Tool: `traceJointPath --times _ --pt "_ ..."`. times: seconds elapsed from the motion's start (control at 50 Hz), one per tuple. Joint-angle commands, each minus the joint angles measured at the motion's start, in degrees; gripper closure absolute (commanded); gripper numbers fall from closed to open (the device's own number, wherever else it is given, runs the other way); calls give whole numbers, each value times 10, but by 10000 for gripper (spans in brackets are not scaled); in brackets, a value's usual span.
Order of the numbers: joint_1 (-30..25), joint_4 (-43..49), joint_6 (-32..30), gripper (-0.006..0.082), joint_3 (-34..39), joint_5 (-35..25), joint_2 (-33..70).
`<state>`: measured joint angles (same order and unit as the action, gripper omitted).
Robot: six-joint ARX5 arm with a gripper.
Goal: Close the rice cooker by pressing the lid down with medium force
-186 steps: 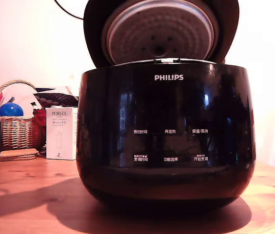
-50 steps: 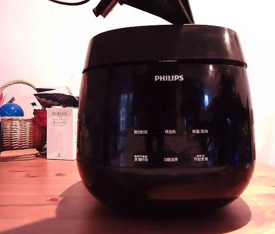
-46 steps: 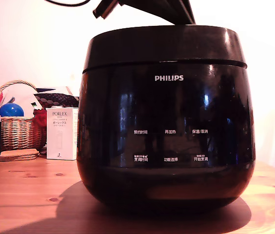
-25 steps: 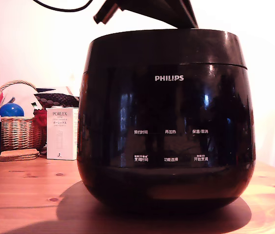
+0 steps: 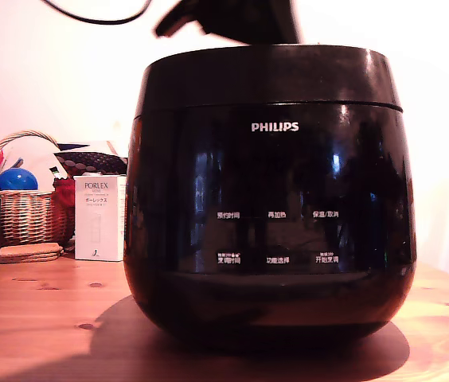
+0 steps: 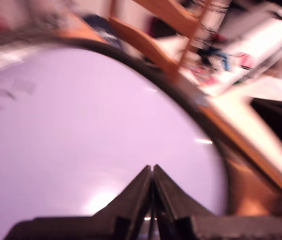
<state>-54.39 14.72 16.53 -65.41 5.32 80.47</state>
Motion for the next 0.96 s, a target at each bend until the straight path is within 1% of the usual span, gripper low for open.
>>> traceJointPath --times 0.0,0.2,0.36,0.38,0.54,0.76,0.94 --pt "23 -23 -40 788 4 3 -39" --pt "102 -22 -65 788 3 1 -102" --pt "173 9 -71 788 3 2 -136" --pt "183 13 -82 788 3 2 -138" --pt "248 31 -94 788 3 2 -156" --pt "300 33 -106 788 3 2 -165" --pt "321 33 -106 788 3 2 -165"
